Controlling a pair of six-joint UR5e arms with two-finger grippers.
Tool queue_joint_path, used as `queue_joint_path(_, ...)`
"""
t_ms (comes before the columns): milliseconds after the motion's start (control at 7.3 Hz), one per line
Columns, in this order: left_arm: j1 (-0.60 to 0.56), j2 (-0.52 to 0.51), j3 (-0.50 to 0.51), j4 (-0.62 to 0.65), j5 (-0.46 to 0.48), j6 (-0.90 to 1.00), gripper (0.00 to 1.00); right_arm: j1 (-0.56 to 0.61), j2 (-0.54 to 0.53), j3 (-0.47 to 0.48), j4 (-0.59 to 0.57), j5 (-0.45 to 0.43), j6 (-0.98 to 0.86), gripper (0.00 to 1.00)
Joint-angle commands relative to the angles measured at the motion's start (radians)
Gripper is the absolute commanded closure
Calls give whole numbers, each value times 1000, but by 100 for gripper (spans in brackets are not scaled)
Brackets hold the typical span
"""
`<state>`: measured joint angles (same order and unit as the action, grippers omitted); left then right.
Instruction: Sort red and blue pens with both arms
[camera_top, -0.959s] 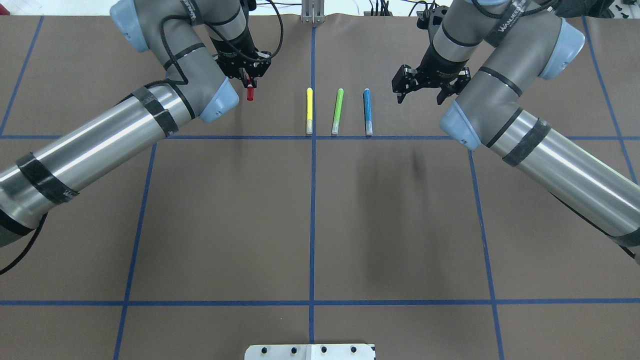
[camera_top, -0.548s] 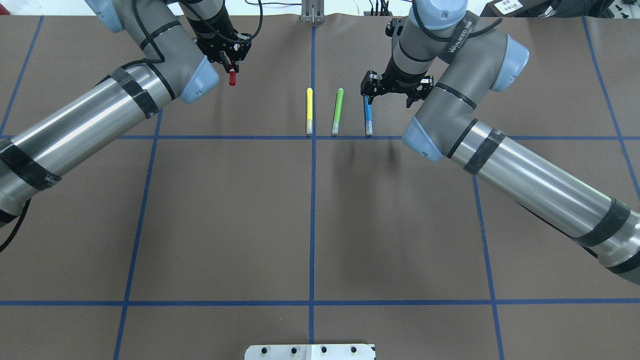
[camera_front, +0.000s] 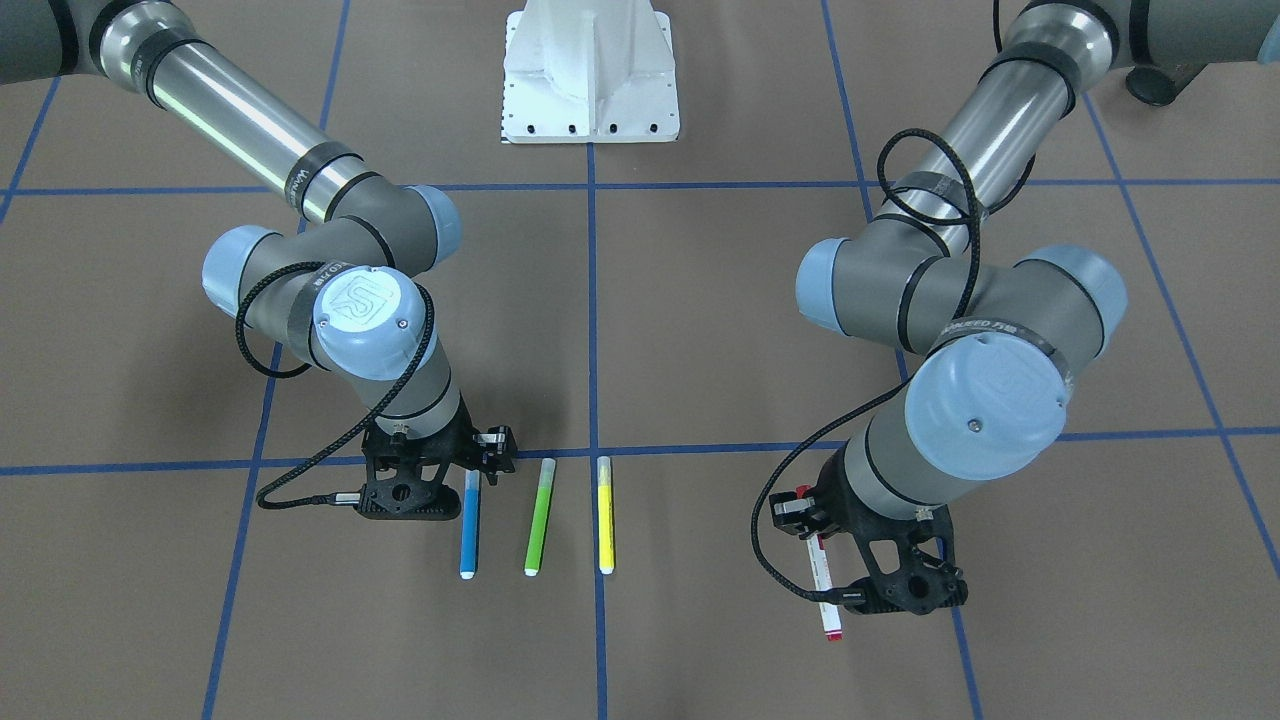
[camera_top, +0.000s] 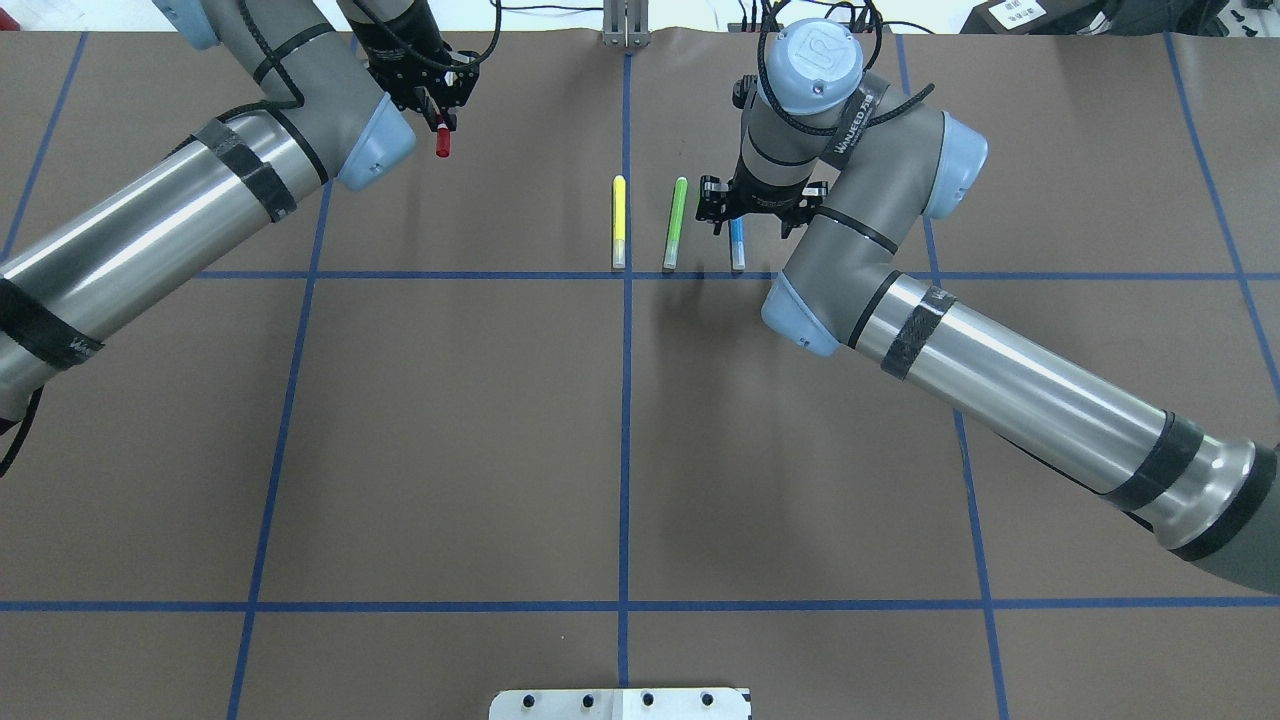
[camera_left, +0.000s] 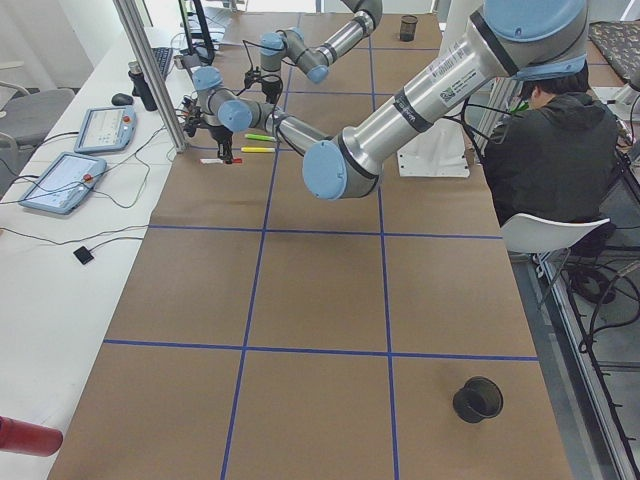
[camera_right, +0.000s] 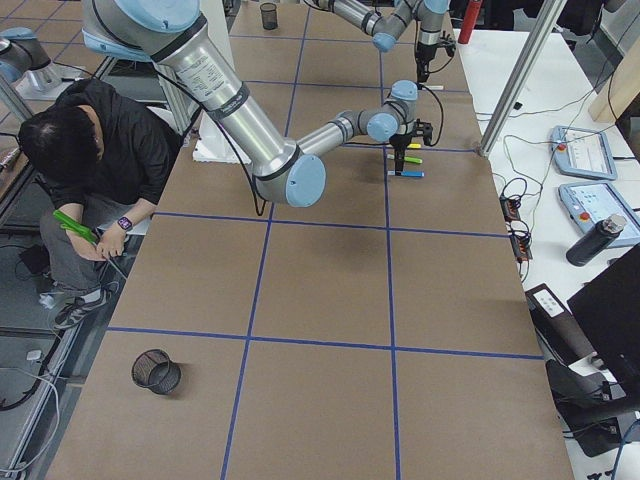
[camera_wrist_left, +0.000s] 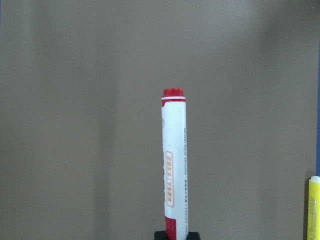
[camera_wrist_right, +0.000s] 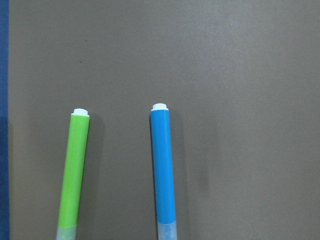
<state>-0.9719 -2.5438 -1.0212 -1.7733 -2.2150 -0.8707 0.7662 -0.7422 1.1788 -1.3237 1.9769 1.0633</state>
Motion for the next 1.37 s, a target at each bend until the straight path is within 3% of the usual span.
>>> queue_joint_path(0, -1, 2, 0, 0, 0, 2, 100, -4, 0, -13, 3, -4, -11, 43)
queue_joint_path(411, -1, 4, 0, 0, 1, 5, 100, -4, 1, -79, 104, -3, -23, 43)
queue_joint_path(822, -2, 5, 0, 0, 1, 6, 100, -18, 7, -79, 103, -1, -23, 40)
queue_joint_path(1233, -7, 10, 0, -2, 1, 6, 100, -24, 14, -81, 103, -1, -23, 44)
